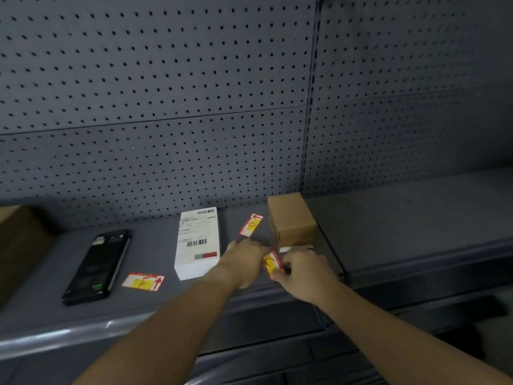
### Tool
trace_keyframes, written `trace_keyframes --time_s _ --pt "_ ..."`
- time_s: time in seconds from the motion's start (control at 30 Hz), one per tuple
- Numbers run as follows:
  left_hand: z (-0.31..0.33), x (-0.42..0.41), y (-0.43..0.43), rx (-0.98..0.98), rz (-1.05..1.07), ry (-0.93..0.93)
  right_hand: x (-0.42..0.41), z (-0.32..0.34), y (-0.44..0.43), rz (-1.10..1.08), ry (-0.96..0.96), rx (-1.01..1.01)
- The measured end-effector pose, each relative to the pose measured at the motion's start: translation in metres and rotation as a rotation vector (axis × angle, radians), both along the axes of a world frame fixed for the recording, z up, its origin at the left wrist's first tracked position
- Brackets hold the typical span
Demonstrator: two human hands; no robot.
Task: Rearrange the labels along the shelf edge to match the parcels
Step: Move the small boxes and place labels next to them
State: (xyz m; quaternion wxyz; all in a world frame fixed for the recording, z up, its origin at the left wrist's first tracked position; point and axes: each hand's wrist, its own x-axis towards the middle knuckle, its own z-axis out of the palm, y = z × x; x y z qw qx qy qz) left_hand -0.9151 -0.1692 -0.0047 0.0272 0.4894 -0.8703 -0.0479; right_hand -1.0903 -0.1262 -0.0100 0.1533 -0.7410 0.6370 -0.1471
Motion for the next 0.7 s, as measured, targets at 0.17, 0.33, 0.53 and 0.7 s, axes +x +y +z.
trace_keyframes --time_s 0.17,0.33,0.53,0.7 --pt "0.001 -0.008 0.007 -0.011 0.122 -0.044 -0.007 0.002 -0.013 0.066 0.091 -0.016" --pt "0.001 -0.005 0.004 0.04 0.177 -0.013 -0.016 0.006 -0.02 0.062 0.099 0.001" --pt "0.001 -0.004 -0.004 0.09 0.191 -0.012 -0.011 0.01 -0.022 0.037 0.092 0.076" --pt "0.002 -0.003 -0.013 0.139 0.134 0.055 -0.007 0.01 -0.022 -0.022 -0.003 0.158"
